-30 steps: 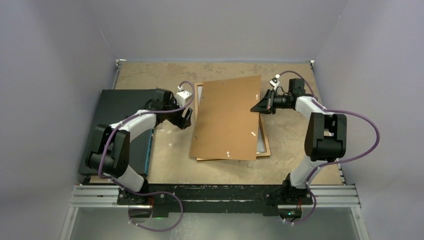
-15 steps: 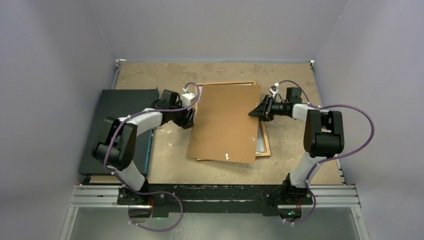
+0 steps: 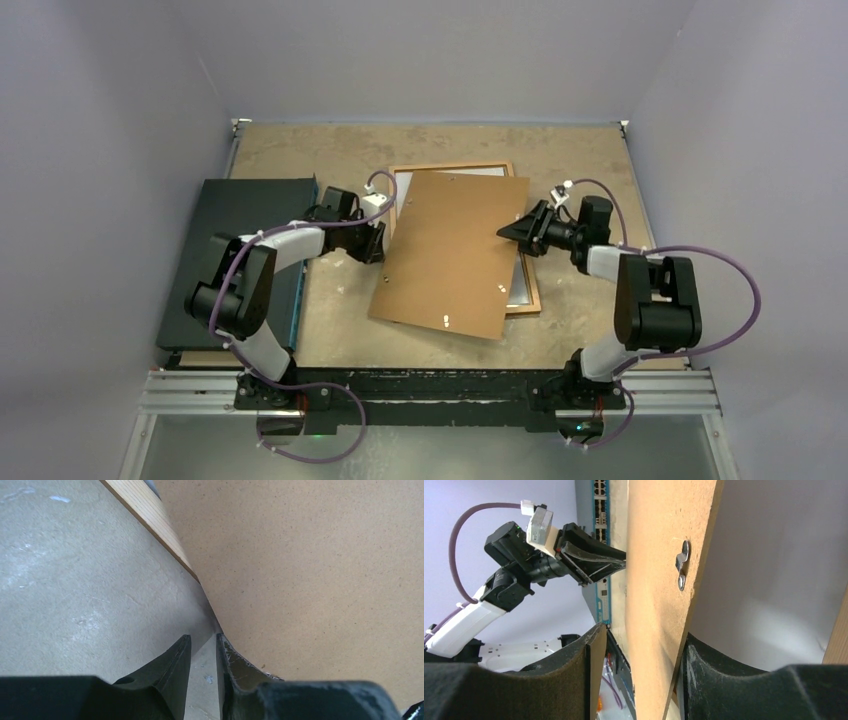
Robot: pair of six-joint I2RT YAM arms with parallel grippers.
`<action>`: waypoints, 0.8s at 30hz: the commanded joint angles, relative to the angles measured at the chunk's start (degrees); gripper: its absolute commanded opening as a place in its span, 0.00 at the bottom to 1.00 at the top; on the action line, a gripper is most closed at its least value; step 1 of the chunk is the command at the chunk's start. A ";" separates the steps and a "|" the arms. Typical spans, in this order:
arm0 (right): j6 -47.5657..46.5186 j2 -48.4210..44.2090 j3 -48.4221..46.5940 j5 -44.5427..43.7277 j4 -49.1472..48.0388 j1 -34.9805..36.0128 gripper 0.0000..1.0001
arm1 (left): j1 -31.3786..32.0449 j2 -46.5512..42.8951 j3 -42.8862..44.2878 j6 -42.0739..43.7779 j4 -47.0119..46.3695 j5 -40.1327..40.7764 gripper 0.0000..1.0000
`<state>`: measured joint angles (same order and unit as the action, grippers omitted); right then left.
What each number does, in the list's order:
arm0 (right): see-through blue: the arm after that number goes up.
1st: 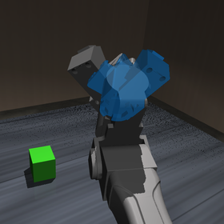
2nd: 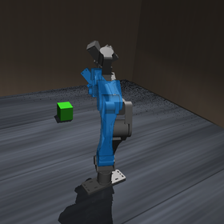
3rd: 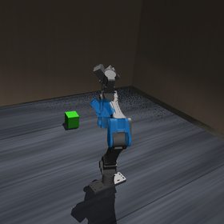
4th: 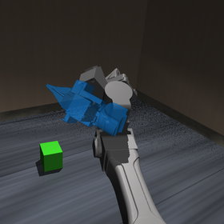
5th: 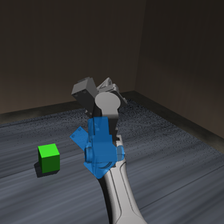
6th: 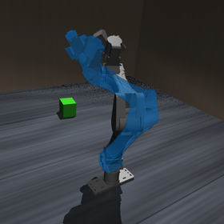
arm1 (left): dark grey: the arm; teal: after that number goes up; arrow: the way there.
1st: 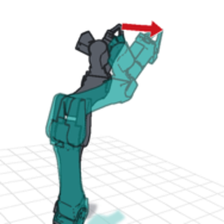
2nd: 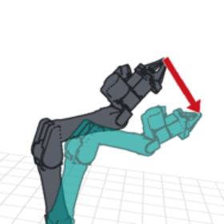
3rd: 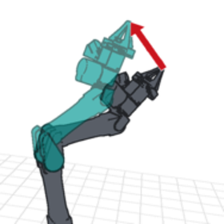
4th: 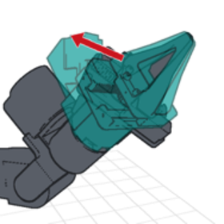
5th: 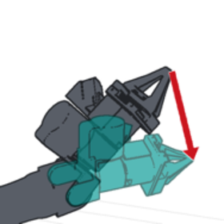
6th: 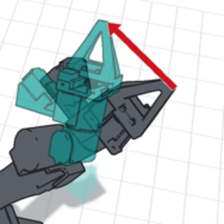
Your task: Put the photo into the frame
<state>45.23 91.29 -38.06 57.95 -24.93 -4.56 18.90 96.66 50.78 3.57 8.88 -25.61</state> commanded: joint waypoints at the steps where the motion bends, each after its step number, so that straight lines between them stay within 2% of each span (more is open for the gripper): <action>1: 9.35 -4.06 6.36 -0.04 -13.55 0.03 0.53 | 0.07 0.42 -1.17 -3.13 -0.02 -5.39 0.23; 6: 11.84 -7.89 12.53 -2.06 -18.58 1.07 0.55 | 0.13 -0.16 -2.17 -5.46 0.08 -7.30 0.20; 11: 7.42 -12.43 12.12 -6.68 -11.38 3.96 0.57 | 0.12 -0.40 -2.79 -6.81 0.68 -9.03 0.19; 14: 3.14 -15.37 10.73 -10.22 -5.27 5.64 0.56 | 0.11 -0.43 -2.95 -6.64 1.55 -9.81 0.18; 15: 2.54 -16.03 10.46 -11.16 -4.02 5.69 0.51 | 0.03 -0.35 -2.78 -6.39 1.99 -10.08 0.18; 16: 2.15 -16.40 9.94 -11.54 -2.52 5.70 0.42 | 0.02 -0.41 -2.65 -6.05 2.45 -10.43 0.18; 18: 1.63 -16.54 8.53 -11.55 -0.07 5.71 0.14 | -0.04 -0.65 -2.23 -5.38 2.91 -10.64 0.18; 19: 1.77 -16.64 7.57 -11.61 1.10 5.58 0.05 | -0.11 -0.80 -1.93 -5.11 3.21 -10.87 0.18; 20: 1.86 -16.66 6.63 -11.59 1.83 5.27 0.00 | -0.19 -1.02 -1.55 -5.07 3.59 -11.14 0.18; 22: 1.99 -16.02 3.76 -10.08 3.08 4.70 0.00 | -0.54 -1.55 -0.55 -4.99 4.61 -11.38 0.22; 24: 1.45 -14.44 -0.11 -7.20 5.48 3.00 0.00 | -1.39 -2.50 0.35 -5.06 5.18 -11.13 0.32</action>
<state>49.56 76.14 -30.57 48.34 -23.09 0.69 18.59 96.62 48.58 -1.83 12.10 -33.89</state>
